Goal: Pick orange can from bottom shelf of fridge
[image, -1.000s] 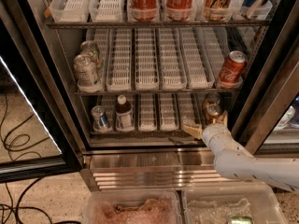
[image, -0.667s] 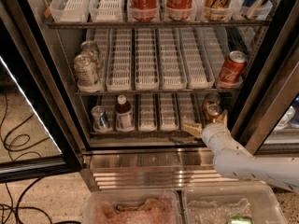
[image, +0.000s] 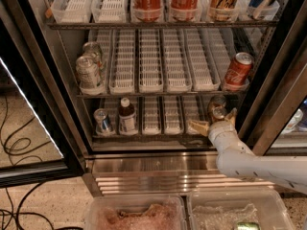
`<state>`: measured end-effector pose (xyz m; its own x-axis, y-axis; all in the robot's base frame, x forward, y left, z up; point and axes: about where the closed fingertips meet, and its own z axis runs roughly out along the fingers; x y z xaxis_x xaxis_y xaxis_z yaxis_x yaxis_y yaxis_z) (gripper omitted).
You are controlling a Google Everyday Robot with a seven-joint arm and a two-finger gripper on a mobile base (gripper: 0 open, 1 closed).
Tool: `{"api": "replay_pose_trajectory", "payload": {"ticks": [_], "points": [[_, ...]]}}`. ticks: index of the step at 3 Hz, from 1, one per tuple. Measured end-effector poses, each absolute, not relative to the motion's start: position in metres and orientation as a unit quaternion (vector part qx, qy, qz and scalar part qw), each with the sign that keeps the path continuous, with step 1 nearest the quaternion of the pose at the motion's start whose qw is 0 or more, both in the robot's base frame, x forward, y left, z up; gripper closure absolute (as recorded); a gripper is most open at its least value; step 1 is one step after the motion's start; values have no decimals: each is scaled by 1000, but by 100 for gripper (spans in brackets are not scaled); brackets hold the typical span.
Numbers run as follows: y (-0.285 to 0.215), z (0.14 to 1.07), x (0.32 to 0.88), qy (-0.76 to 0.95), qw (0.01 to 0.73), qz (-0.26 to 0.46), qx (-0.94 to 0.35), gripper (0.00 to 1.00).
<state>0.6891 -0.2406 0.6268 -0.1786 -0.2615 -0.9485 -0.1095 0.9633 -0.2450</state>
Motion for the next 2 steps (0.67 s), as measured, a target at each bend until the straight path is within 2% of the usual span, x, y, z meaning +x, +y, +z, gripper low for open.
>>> {"api": "replay_pose_trajectory", "payload": {"ticks": [1, 2], "points": [[-241, 627, 689, 765, 629, -60, -121, 19], [-241, 627, 689, 765, 629, -60, -121, 42]]}}
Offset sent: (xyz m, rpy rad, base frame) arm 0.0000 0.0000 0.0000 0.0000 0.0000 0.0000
